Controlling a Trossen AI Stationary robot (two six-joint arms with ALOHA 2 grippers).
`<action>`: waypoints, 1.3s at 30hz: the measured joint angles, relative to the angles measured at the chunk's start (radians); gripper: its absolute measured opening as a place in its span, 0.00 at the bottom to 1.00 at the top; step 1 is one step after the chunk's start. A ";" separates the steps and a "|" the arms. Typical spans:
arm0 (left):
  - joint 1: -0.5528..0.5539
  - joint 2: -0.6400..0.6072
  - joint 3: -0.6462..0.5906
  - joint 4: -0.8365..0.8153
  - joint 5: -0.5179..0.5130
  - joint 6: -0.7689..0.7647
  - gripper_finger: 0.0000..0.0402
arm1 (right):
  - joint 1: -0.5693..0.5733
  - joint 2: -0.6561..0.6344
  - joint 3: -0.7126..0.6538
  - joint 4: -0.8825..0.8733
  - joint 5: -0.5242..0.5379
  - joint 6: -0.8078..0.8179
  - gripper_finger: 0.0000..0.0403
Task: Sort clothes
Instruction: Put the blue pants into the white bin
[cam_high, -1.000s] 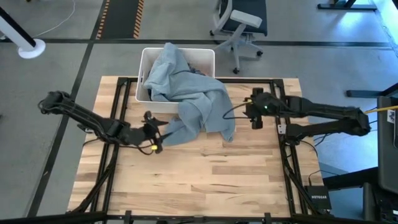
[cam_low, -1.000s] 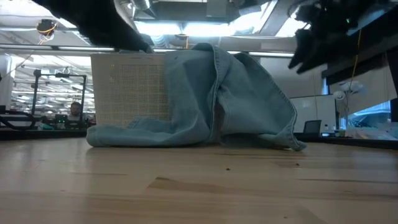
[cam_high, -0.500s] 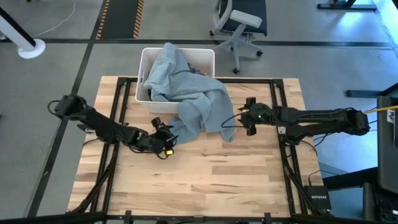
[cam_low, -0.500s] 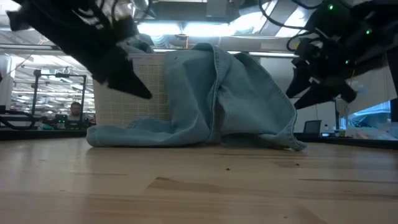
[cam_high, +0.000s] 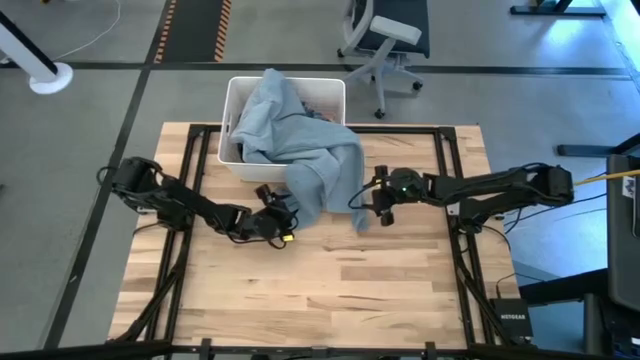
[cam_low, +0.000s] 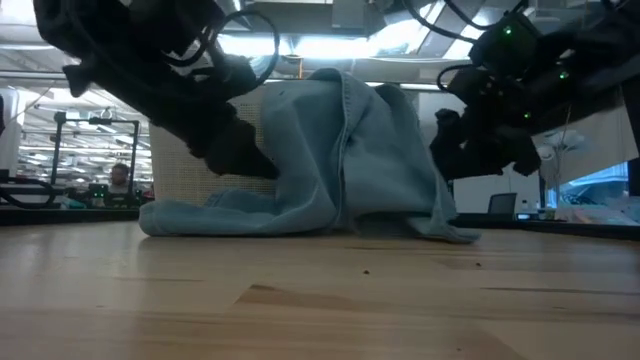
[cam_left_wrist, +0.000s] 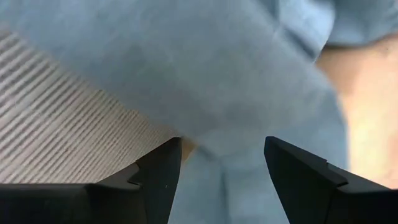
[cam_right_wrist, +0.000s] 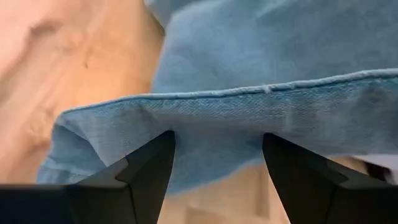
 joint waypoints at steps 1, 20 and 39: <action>0.000 0.008 0.000 0.032 0.013 0.013 0.56 | 0.000 0.016 0.000 0.025 -0.018 0.011 0.66; -0.001 0.026 0.002 0.179 0.127 0.093 0.56 | 0.000 0.210 0.022 0.442 -0.227 0.276 0.66; -0.002 0.026 0.002 0.170 0.127 0.081 0.56 | -0.001 0.068 0.223 -0.189 -0.211 0.061 0.66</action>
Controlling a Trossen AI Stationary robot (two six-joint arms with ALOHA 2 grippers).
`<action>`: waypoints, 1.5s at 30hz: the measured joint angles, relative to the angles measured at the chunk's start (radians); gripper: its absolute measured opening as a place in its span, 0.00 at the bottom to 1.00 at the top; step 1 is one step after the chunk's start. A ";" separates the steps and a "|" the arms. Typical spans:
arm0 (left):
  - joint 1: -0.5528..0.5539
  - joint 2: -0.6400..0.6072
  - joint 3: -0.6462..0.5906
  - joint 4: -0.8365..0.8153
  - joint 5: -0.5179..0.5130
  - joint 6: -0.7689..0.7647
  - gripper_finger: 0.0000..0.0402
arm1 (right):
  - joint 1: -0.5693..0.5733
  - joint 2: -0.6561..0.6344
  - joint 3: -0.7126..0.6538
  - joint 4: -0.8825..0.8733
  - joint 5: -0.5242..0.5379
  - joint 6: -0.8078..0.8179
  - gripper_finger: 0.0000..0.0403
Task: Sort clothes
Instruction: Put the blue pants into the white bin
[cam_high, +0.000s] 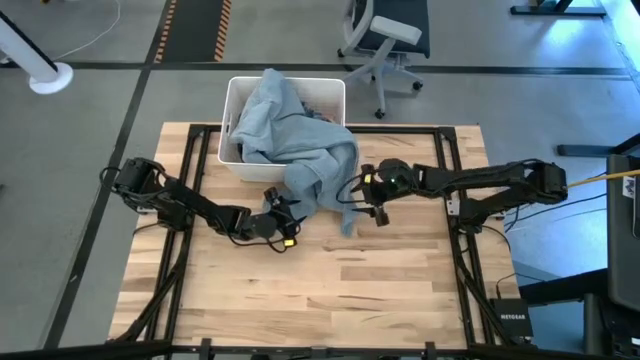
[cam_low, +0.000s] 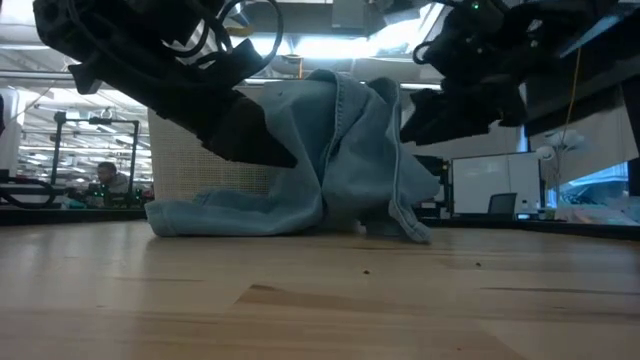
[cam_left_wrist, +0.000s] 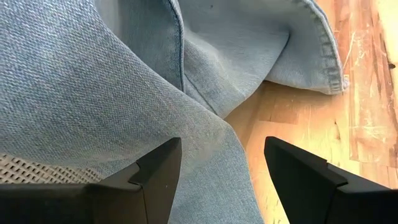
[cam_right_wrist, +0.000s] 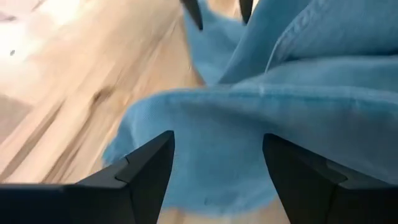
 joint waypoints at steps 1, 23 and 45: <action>0.000 0.000 0.000 0.000 0.000 0.000 0.56 | 0.000 -0.014 0.010 -0.047 0.007 0.001 0.66; 0.001 0.000 0.000 0.044 0.000 0.006 0.56 | -0.002 0.244 0.035 0.235 0.040 0.003 0.66; -0.152 -0.204 0.038 -0.429 -0.294 0.012 0.56 | 0.049 0.356 0.035 0.515 0.108 -0.017 0.66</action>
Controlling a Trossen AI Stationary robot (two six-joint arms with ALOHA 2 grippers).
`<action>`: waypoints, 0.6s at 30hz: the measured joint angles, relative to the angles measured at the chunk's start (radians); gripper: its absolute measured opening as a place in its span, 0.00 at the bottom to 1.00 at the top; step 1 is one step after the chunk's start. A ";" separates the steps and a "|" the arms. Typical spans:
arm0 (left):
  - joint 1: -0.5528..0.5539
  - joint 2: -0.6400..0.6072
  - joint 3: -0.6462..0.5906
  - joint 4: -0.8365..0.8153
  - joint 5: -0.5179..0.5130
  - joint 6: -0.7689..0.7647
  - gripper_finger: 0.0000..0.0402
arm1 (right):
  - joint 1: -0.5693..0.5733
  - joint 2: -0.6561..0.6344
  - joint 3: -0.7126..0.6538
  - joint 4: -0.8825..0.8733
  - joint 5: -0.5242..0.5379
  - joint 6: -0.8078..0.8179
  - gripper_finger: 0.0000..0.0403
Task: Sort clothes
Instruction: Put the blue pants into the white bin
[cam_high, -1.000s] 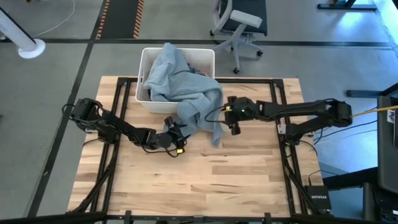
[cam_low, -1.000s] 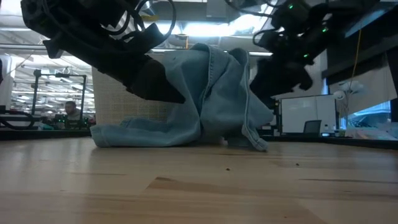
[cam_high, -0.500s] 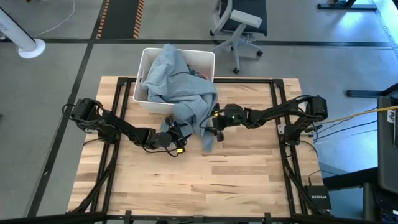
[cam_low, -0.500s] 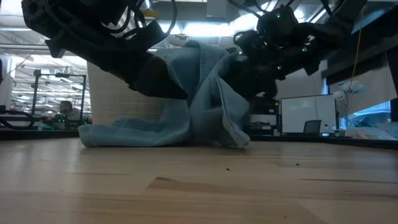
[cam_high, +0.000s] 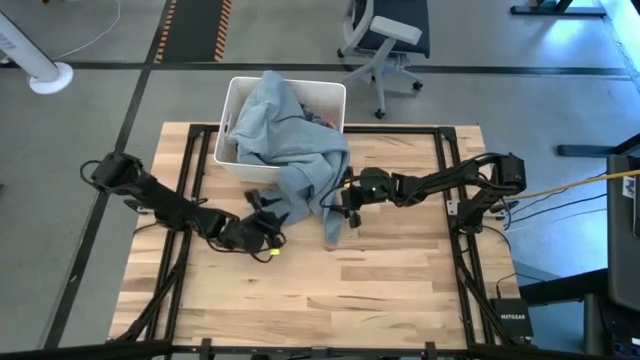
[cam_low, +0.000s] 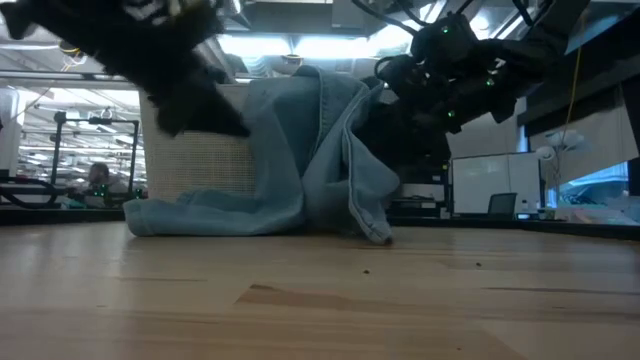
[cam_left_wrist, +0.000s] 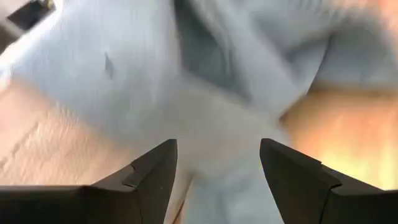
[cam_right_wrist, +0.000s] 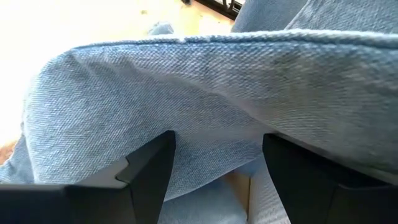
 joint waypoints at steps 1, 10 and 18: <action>0.002 -0.001 -0.002 -0.059 -0.014 -0.034 0.56 | 0.000 0.000 0.000 0.000 0.007 -0.001 0.66; 0.126 0.066 -0.063 -0.029 -0.022 -0.221 0.56 | 0.019 0.020 0.000 0.083 0.019 0.004 0.66; 0.204 0.120 -0.065 0.397 0.207 0.051 0.56 | 0.083 0.061 0.002 0.165 0.099 0.000 0.66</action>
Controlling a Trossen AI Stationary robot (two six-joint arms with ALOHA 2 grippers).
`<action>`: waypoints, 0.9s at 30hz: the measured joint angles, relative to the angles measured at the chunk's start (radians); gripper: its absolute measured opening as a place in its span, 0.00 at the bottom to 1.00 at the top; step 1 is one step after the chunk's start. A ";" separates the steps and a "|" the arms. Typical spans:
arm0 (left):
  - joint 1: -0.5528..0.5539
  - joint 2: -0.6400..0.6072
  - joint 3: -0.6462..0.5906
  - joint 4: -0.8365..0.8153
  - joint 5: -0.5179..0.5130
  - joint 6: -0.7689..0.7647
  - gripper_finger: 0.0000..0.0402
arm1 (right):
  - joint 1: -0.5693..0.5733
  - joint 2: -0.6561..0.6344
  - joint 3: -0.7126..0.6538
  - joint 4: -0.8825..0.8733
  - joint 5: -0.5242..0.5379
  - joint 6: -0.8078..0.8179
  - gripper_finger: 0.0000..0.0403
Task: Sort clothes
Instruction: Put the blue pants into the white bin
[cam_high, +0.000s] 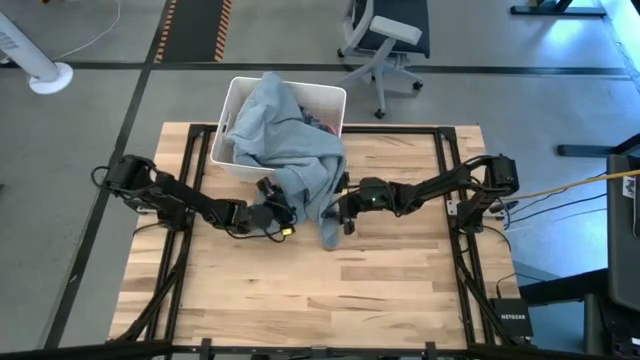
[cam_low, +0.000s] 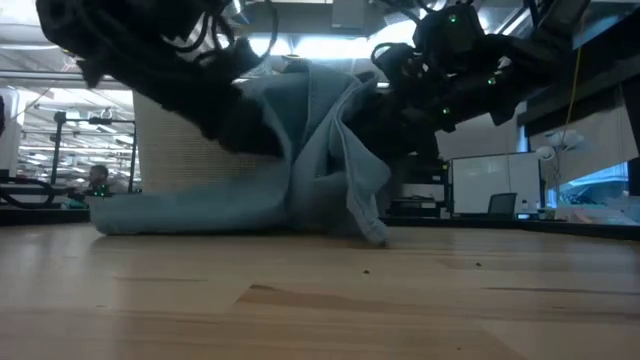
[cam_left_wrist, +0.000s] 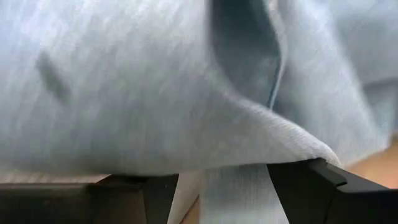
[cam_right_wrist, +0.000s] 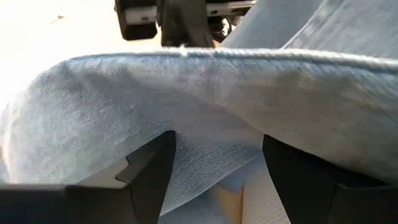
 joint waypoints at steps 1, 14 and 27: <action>0.004 0.000 0.000 0.035 0.034 0.025 0.56 | 0.002 0.000 0.000 0.000 0.003 0.000 0.66; 0.009 0.000 0.048 0.189 0.261 0.084 0.56 | 0.075 0.000 0.000 0.110 -0.039 -0.051 0.66; 0.008 -0.001 0.054 0.226 0.309 0.069 0.56 | 0.155 0.001 0.074 0.068 0.095 -0.572 0.66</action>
